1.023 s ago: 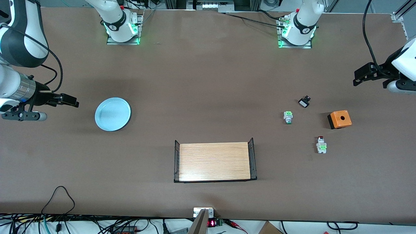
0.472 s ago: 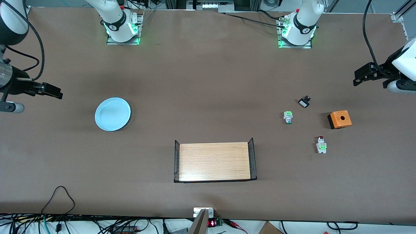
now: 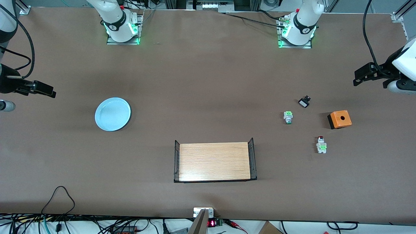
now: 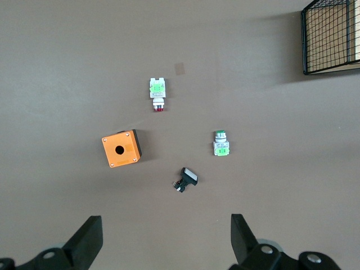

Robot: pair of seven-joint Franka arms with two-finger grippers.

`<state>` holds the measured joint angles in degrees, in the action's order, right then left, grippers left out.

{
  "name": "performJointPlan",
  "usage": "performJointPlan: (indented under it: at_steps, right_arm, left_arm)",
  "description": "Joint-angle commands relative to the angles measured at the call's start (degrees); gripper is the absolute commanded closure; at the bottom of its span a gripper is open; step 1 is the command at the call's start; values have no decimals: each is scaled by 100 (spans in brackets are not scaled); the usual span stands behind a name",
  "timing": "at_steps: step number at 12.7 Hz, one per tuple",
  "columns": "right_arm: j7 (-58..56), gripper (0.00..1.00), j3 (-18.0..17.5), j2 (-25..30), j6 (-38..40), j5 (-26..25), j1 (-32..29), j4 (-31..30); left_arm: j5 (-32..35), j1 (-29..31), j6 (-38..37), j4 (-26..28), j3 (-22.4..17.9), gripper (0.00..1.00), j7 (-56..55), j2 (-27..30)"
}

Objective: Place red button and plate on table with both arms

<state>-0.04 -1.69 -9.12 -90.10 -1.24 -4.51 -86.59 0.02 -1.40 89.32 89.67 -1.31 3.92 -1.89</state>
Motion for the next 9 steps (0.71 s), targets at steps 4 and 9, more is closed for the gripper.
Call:
performJointPlan:
  at_steps: [4,9]
  right_arm:
    - [-163,0,-121,596,-315,-87,-146,-763]
    - [-155,0,-139,561,-192,-8,-111,-562]
  left_arm:
    - [-90,52,-28,-81,17,0,118,-5]
    - [-82,52,-28,-81,17,0,135,-5]
